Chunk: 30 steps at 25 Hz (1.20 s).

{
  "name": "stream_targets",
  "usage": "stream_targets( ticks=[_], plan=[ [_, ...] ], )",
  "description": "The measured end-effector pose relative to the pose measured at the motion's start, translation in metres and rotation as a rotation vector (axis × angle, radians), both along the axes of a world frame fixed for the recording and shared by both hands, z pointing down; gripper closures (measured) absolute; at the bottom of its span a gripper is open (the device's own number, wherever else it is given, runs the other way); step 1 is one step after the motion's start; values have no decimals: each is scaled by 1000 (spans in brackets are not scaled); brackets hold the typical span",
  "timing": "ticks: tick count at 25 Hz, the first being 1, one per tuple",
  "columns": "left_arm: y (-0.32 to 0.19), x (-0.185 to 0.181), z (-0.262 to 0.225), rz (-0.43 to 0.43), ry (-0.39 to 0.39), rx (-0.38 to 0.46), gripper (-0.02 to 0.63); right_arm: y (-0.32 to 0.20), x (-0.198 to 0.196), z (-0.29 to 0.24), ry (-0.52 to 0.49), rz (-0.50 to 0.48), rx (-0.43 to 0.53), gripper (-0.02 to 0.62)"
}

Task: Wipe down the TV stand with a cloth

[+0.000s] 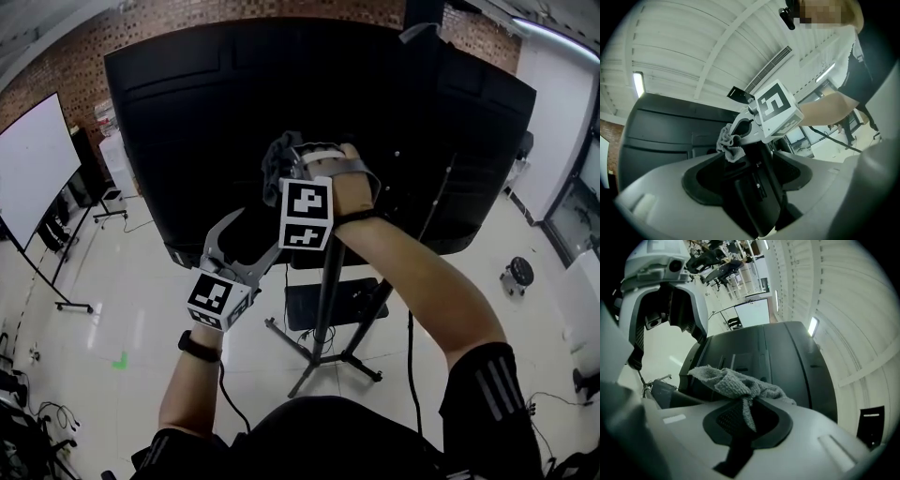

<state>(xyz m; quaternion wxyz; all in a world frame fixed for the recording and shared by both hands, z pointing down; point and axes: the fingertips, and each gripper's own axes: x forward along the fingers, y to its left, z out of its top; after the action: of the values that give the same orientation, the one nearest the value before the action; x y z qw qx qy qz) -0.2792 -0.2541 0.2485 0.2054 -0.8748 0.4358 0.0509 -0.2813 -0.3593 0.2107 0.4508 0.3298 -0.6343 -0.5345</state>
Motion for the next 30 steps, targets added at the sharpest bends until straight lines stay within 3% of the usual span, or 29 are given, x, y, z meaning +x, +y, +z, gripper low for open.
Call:
stream_targets(
  ticks=[7, 10, 15, 17, 23, 30],
  plan=[
    [-5, 13, -3, 47, 7, 2, 262, 0, 20, -1, 54, 54, 52, 566],
    [-6, 15, -3, 58, 8, -2, 262, 9, 21, -5, 21, 31, 53, 566],
    [-7, 0, 2, 30, 10, -3, 262, 47, -9, -2, -193, -118, -143, 566],
    [-7, -11, 7, 2, 14, -10, 262, 54, -25, 8, -231, -163, -212, 566],
    [-4, -38, 33, -57, 26, -97, 262, 49, -68, 40, -182, -212, -234, 566],
    [2, -53, 41, -83, 22, -111, 262, 23, -84, 71, -67, -155, -207, 566]
  ],
)
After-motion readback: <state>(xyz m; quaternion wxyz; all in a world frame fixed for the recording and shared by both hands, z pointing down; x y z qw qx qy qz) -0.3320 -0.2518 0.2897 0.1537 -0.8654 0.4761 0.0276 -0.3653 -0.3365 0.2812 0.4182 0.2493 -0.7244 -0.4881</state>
